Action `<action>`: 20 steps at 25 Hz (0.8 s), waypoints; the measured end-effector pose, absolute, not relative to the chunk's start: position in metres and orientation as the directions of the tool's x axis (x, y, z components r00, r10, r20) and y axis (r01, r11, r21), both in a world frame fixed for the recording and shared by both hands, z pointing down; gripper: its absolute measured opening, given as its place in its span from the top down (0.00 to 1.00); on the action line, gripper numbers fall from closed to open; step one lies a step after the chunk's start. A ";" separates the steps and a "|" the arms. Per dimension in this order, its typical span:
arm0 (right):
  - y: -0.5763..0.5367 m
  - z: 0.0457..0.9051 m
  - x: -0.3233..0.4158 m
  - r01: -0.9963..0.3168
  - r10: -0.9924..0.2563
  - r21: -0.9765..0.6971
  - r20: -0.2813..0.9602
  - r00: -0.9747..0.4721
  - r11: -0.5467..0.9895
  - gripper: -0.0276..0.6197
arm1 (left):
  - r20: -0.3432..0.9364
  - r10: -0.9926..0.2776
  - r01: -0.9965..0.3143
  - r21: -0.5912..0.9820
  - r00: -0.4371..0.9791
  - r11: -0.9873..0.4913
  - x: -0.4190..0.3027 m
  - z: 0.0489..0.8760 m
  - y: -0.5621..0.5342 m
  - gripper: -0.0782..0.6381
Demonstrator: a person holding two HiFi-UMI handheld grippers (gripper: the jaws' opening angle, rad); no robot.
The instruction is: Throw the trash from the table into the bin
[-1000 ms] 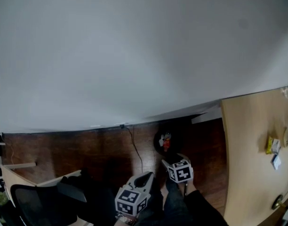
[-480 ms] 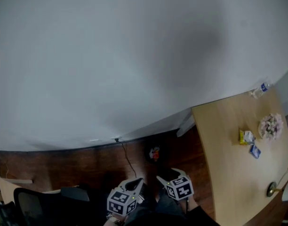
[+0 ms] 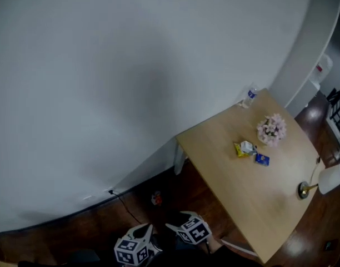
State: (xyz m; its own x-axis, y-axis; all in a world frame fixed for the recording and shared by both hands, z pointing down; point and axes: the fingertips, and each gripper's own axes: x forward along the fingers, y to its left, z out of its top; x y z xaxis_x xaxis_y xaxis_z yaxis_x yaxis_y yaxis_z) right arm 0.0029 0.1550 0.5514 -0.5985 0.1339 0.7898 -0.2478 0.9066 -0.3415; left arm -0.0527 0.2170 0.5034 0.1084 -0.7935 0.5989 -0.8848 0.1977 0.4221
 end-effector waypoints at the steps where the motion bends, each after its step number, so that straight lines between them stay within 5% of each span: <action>1: 0.152 0.549 0.009 -0.264 0.118 -0.335 0.791 -0.601 0.904 0.49 | 0.592 -0.796 -0.891 0.420 0.125 0.172 -0.047 0.501 0.213 0.89; 12: 0.110 0.530 0.079 -0.460 -0.103 -0.254 0.778 -0.620 0.851 0.49 | 0.527 -0.804 -0.919 0.391 0.277 -0.060 0.013 0.481 0.181 0.88; 20: 0.042 0.528 0.099 -0.493 -0.150 -0.281 0.730 -0.667 0.823 0.49 | 0.565 -0.777 -0.933 0.352 0.276 -0.076 0.025 0.484 0.129 0.88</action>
